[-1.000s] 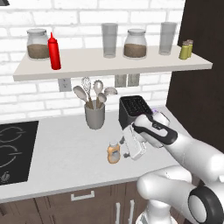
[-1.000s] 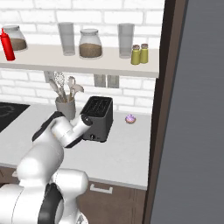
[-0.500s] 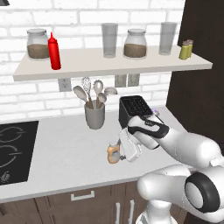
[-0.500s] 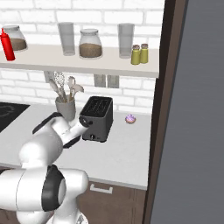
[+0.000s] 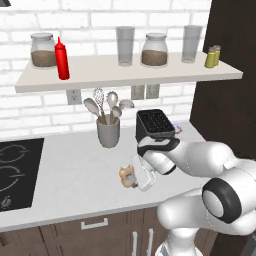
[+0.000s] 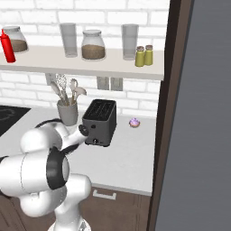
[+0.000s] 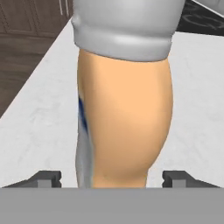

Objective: Put the shaker and condiment bottle from the counter next to their counterparts in the cabinet.

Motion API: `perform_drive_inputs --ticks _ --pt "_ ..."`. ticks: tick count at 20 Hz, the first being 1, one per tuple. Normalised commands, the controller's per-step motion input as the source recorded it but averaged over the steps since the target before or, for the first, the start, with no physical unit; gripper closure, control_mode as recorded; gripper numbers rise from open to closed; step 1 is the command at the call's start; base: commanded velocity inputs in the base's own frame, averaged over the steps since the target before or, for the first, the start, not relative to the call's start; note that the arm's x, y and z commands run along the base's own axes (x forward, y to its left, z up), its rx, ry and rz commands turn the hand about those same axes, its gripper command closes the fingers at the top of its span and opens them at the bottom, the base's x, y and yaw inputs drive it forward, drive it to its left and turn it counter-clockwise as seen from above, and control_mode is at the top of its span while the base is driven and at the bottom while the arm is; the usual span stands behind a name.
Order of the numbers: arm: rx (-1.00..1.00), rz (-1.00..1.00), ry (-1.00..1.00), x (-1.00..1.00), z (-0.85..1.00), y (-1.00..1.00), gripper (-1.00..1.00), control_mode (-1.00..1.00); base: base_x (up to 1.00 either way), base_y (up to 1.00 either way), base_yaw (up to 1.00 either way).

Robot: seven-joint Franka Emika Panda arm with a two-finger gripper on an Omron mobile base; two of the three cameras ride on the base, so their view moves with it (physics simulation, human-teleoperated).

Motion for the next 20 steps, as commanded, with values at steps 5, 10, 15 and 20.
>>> perform_drive_inputs --ticks 5,10,15,20 --pt "0.0 0.0 0.0 0.0 -0.37 0.09 1.0 -1.0 0.0 0.0 0.0" --pt "0.04 0.0 0.0 0.0 -0.06 0.0 1.0 -1.0 0.0 0.0 0.0" --pt "0.16 -0.02 0.02 0.0 0.18 -0.02 1.0 -1.0 0.0 0.0 0.0" --pt "0.11 0.0 -0.03 0.0 0.54 0.0 1.0 -1.0 0.0 0.0 0.0"
